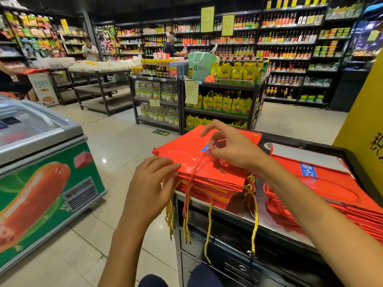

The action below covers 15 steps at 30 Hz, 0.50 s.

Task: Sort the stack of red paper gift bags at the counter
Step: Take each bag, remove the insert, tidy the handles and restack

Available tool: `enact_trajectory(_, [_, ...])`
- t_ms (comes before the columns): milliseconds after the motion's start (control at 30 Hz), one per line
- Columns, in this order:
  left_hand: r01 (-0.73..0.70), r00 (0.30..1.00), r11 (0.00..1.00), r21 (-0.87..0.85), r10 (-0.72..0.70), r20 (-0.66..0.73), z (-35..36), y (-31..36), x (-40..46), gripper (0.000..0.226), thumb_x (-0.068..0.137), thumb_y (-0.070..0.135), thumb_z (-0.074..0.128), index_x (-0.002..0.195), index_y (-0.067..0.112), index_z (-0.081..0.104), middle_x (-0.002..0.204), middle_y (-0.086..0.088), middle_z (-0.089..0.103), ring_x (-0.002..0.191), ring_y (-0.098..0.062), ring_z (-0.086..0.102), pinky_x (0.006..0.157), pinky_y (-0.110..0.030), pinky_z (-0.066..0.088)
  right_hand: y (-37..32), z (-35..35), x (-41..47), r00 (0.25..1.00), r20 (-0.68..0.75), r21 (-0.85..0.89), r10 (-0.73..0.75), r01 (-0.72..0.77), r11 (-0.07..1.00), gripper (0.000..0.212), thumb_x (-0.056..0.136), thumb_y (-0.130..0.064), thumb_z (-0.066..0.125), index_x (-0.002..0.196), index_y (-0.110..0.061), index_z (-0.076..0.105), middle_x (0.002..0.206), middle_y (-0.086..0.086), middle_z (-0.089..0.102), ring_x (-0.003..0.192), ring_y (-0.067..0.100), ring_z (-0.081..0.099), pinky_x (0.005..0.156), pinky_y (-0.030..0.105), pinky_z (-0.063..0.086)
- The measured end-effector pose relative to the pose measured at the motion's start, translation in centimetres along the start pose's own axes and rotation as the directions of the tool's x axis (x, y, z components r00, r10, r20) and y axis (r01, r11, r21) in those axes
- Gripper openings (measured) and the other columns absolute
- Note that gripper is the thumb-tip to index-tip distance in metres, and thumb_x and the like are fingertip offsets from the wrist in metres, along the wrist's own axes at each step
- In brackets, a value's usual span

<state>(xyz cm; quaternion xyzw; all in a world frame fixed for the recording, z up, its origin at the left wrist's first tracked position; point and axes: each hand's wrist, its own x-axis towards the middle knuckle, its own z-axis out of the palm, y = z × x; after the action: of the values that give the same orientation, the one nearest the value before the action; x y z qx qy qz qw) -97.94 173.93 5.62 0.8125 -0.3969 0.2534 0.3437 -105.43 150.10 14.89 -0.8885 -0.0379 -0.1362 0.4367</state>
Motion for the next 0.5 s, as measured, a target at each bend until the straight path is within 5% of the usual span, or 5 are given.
enact_trajectory(100, [0.008,0.999,0.999,-0.035,-0.01,-0.052,0.2,-0.1,-1.0,0.031,0.096,0.034,0.063,0.121,0.022,0.076,0.124,0.009,0.071,0.125,-0.014,0.058,0.104,-0.046,0.05,1.1,0.2,1.7,0.995,-0.072,-0.345,0.068,-0.089,0.934,0.036,0.083,-0.002,0.062,0.111,-0.026,0.062,0.085,0.004,0.067,0.07,0.017,0.064,0.062,0.035,0.049])
enact_trajectory(300, [-0.014,0.989,0.998,-0.068,0.004,-0.15,0.1,0.5,-2.6,0.027,0.094,0.028,0.07,0.117,0.017,0.076,0.123,0.006,0.071,0.122,-0.014,0.062,0.102,-0.045,0.052,2.7,-0.5,4.3,0.978,-0.045,-0.406,0.205,-0.206,0.89,0.023,0.085,-0.01,0.063,0.099,-0.028,0.066,0.085,0.003,0.071,0.079,0.025,0.07,0.071,0.046,0.056])
enact_trajectory(400, [-0.028,0.979,0.997,-0.069,0.013,-0.204,0.1,0.7,-3.0,0.026,0.093,0.024,0.071,0.116,0.014,0.076,0.122,0.003,0.071,0.12,-0.017,0.064,0.1,-0.047,0.053,2.7,-0.8,4.5,0.984,0.06,-0.465,0.167,-0.121,0.877,0.034,0.084,-0.012,0.067,0.111,-0.033,0.065,0.104,-0.003,0.069,0.092,0.026,0.069,0.079,0.046,0.057])
enact_trajectory(500, [-0.021,0.969,0.996,-0.089,-0.002,-0.246,-0.1,1.2,-3.0,0.024,0.093,0.023,0.071,0.114,0.012,0.076,0.12,0.002,0.072,0.12,-0.016,0.063,0.103,-0.041,0.051,1.3,-1.2,3.8,0.965,0.258,-0.454,-0.034,0.152,0.878,0.052,0.08,-0.01,0.073,0.125,-0.035,0.066,0.136,-0.01,0.054,0.127,0.01,0.052,0.105,0.03,0.043])
